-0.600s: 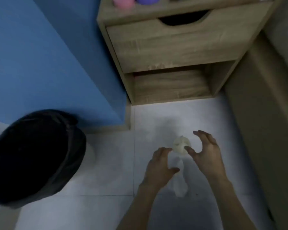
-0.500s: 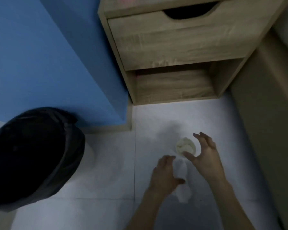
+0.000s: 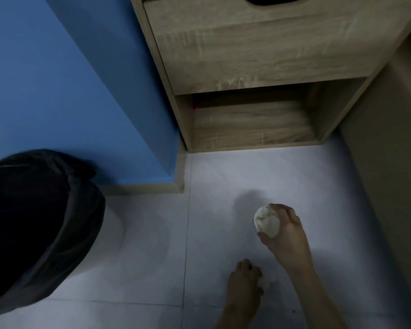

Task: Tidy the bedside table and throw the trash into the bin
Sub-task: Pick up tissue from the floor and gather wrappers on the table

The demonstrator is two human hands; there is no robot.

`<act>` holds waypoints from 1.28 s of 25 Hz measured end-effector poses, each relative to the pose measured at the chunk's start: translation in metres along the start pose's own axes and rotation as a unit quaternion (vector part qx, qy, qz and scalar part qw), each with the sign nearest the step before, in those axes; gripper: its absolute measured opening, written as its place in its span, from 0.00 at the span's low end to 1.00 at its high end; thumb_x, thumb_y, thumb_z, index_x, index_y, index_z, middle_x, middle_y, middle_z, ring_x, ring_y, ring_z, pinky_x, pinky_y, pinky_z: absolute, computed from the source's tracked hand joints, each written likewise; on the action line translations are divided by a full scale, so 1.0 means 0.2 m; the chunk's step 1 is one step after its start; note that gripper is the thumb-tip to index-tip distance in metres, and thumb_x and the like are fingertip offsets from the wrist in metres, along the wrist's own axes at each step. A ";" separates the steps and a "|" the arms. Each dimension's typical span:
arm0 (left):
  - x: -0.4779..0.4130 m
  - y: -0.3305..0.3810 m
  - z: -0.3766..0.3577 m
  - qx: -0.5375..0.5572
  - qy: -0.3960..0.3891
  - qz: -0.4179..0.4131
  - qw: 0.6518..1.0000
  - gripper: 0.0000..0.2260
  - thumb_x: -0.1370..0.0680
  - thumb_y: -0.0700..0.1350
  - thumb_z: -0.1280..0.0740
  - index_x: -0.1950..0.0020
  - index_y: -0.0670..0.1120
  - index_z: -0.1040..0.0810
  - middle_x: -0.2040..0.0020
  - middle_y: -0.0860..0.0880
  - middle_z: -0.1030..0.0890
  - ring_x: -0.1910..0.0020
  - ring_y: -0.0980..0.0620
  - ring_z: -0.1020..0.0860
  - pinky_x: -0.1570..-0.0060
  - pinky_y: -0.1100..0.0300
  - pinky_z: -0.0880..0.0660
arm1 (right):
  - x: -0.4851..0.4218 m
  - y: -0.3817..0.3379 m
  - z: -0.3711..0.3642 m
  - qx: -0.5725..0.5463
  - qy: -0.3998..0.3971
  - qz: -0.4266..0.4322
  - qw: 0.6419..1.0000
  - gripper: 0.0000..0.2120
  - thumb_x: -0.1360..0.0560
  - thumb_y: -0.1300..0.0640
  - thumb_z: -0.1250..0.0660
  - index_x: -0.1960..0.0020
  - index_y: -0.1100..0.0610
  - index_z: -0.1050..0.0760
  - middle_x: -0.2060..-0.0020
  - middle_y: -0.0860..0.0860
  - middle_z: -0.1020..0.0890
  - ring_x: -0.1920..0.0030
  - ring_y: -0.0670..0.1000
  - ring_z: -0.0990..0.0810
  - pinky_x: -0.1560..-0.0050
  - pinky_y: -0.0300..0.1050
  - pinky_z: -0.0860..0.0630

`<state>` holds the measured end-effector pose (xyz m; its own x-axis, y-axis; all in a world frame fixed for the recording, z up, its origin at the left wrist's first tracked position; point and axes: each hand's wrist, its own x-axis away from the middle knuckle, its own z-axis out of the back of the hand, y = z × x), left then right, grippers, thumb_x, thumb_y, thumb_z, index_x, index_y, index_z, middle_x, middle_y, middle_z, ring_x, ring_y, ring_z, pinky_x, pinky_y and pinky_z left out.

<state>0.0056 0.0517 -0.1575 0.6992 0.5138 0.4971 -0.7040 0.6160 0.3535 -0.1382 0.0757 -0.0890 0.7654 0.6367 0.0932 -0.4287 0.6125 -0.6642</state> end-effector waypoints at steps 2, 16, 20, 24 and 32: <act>-0.01 0.02 0.13 0.073 0.043 0.017 0.996 0.19 0.55 0.55 0.22 0.68 0.54 0.20 0.65 0.56 0.21 0.67 0.59 0.19 0.72 0.70 0.28 | -0.03 -0.04 0.06 0.002 0.027 0.009 1.000 0.32 0.41 0.60 0.22 0.38 0.58 0.28 0.40 0.55 0.26 0.44 0.59 0.25 0.50 0.50 0.23; 0.25 0.71 2.07 0.270 0.345 -0.044 0.898 0.08 0.31 0.37 0.30 0.53 0.42 0.18 0.55 0.46 0.22 0.59 0.54 0.25 0.62 0.70 0.34 | -0.31 -1.17 1.50 -0.014 0.140 0.140 0.980 0.27 0.43 0.59 0.23 0.44 0.58 0.24 0.47 0.56 0.22 0.51 0.62 0.21 0.55 0.48 0.24; 0.40 0.91 2.45 0.274 0.365 -0.048 0.889 0.08 0.31 0.37 0.30 0.52 0.42 0.18 0.55 0.46 0.21 0.60 0.52 0.25 0.59 0.65 0.31 | -0.38 -1.47 1.85 -0.007 0.132 0.158 0.979 0.27 0.41 0.56 0.23 0.43 0.57 0.24 0.45 0.56 0.22 0.49 0.60 0.21 0.53 0.49 0.24; 0.39 1.03 2.70 0.254 0.351 -0.027 0.901 0.11 0.30 0.39 0.35 0.50 0.41 0.19 0.53 0.43 0.21 0.57 0.50 0.24 0.57 0.63 0.31 | -0.51 -1.61 2.03 0.002 0.120 0.159 0.980 0.27 0.40 0.55 0.23 0.42 0.55 0.25 0.43 0.55 0.23 0.47 0.59 0.22 0.52 0.50 0.24; 0.01 1.07 3.12 0.238 0.355 -0.026 0.904 0.10 0.29 0.39 0.31 0.49 0.42 0.19 0.51 0.48 0.23 0.55 0.57 0.31 0.55 0.65 0.32 | -1.07 -1.84 2.19 -0.004 0.147 0.130 0.981 0.28 0.42 0.59 0.21 0.44 0.58 0.24 0.46 0.59 0.22 0.50 0.64 0.20 0.49 0.54 0.24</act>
<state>-0.2204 -0.1884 0.4141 0.5178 0.8493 -0.1029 -0.5234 0.4097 0.7472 -0.3543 -0.0800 0.4606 0.7359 0.6084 -0.2971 -0.6250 0.4417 -0.6437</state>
